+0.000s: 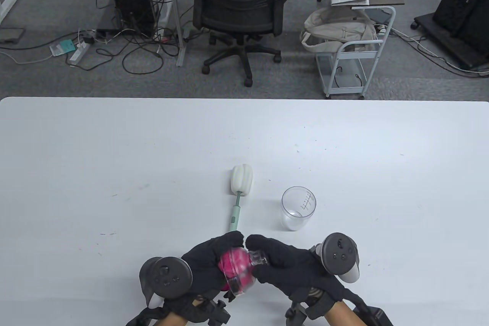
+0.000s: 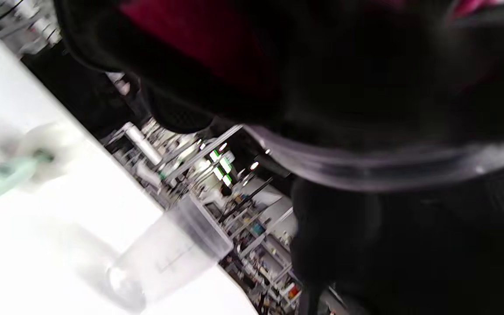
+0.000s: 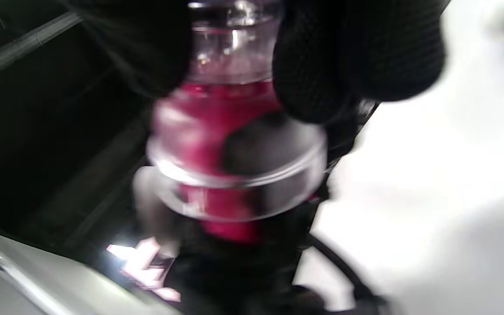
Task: Brush the shaker cup with the cup brush
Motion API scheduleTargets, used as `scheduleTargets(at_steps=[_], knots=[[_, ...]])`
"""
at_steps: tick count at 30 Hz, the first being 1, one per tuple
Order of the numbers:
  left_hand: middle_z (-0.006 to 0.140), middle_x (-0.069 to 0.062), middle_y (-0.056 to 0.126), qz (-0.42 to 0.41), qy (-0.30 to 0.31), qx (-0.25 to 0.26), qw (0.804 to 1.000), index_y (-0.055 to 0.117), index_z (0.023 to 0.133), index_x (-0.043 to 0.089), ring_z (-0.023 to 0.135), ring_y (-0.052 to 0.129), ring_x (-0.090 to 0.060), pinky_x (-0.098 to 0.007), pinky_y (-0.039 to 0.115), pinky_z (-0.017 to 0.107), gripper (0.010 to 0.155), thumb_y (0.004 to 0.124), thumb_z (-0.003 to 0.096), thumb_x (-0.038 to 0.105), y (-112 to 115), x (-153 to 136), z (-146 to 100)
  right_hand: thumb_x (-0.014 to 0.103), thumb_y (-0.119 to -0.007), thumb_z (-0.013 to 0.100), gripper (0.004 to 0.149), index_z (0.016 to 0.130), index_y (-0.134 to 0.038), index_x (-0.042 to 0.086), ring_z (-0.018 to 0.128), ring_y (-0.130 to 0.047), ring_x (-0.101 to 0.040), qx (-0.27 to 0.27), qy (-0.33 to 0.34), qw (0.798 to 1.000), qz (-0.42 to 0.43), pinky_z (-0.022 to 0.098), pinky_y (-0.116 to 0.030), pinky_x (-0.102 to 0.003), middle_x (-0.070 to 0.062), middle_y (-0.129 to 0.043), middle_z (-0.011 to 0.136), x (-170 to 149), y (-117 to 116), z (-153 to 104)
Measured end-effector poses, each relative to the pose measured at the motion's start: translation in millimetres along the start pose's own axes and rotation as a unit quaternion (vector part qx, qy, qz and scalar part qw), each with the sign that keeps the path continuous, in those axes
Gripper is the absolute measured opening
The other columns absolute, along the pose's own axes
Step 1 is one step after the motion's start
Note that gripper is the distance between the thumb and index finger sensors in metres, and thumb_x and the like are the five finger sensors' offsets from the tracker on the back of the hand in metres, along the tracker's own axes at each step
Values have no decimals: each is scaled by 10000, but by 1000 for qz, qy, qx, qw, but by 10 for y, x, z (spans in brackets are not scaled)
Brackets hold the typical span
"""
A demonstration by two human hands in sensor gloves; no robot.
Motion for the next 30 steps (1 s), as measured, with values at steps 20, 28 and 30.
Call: scheduleTargets(at_steps=[20, 28, 30], knots=[[923, -103, 907, -101, -58, -75, 990, 490, 1113, 209, 702, 992, -342, -620, 733, 615, 867, 891, 432, 565, 110, -156, 13, 252, -830, 518, 566, 1023, -578, 300, 853, -730, -467, 21, 2, 1000, 4, 686, -724, -566, -160, -500, 1114, -25, -13, -4], [813, -57, 979, -127, -49, -60, 989, 727, 959, 172, 605, 1030, -305, -617, 748, 606, 616, 926, 445, 448, 104, -98, 14, 332, -819, 531, 457, 967, -694, 276, 992, -615, -488, 11, 21, 1000, 17, 733, -621, -625, -58, -540, 1144, 22, 25, -34], [818, -56, 975, -72, -25, -24, 997, 731, 955, 182, 614, 1024, -306, -619, 742, 614, 604, 926, 448, 446, 68, -29, 2, 412, -794, 556, 582, 1074, -572, 267, 980, -607, -505, -21, 3, 1000, 8, 687, -640, -628, -148, -460, 1155, -12, 47, -40]])
Point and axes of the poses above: the tracker on the back of each hand, its own x axis roughly to the thumb side, its own z axis roughly from the wrist to the fingertips, y = z × x, the point moved 3 cm from there along z, roughly from the wrist to the fingertips
